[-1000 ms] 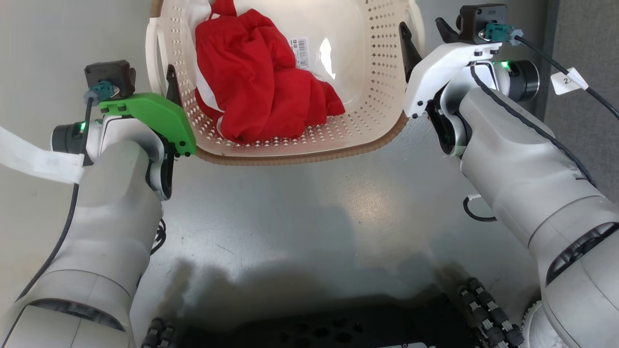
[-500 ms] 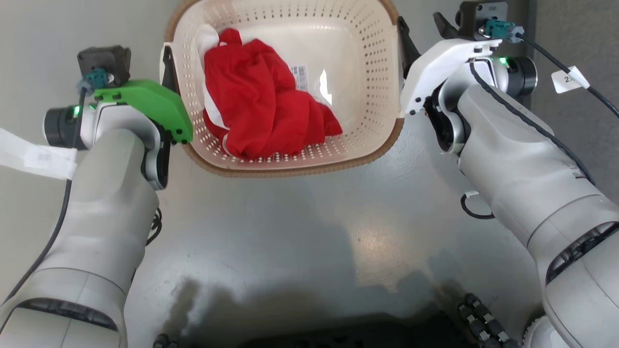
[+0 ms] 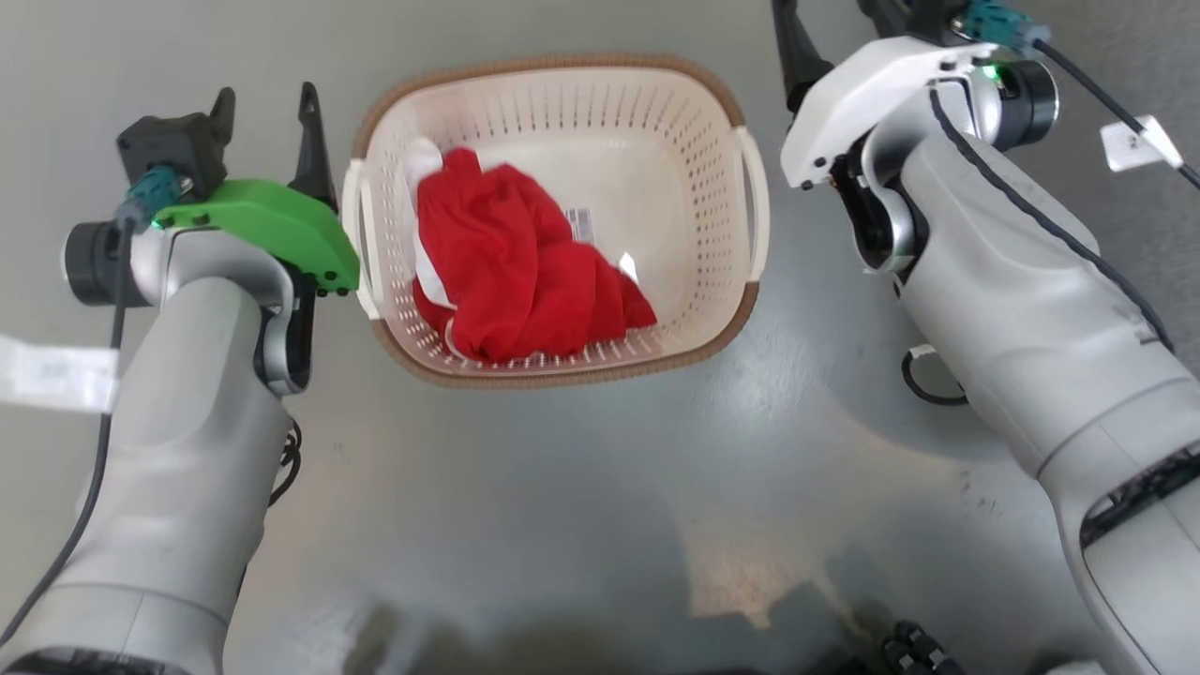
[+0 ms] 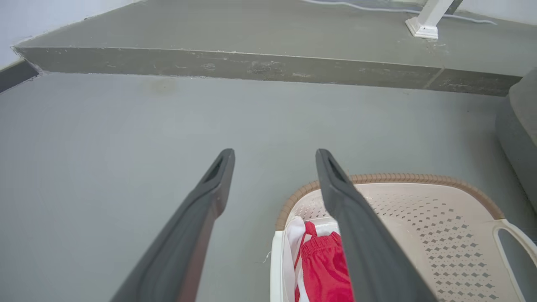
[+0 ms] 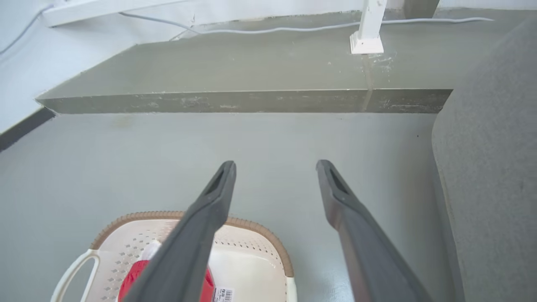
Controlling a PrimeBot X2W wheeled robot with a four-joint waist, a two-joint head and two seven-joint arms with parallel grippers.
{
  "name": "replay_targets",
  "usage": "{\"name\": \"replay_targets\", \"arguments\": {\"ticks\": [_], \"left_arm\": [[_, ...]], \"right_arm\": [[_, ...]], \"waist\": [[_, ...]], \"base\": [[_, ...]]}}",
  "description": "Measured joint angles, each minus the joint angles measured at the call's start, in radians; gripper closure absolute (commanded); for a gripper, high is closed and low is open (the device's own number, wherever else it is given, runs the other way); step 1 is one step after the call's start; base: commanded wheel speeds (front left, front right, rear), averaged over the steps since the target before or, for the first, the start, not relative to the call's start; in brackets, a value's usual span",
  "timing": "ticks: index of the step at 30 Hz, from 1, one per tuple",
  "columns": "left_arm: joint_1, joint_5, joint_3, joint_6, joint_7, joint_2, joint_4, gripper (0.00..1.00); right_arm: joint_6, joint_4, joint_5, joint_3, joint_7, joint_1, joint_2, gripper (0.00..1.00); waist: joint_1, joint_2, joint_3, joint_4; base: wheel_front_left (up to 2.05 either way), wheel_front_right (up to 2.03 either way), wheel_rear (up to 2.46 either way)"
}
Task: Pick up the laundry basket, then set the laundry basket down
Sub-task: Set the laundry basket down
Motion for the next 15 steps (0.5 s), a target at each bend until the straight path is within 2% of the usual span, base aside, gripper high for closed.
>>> {"name": "replay_targets", "arguments": {"ticks": [15], "left_arm": [[0.287,0.119,0.123,0.017,0.0,0.016,-0.282,0.0]], "right_arm": [[0.0,-0.228,-0.167,-0.18,0.0,0.271,-0.015,0.0]], "waist": [[-0.0001,0.0,-0.197,0.001]], "base": [[0.0,0.0,0.0]]}}
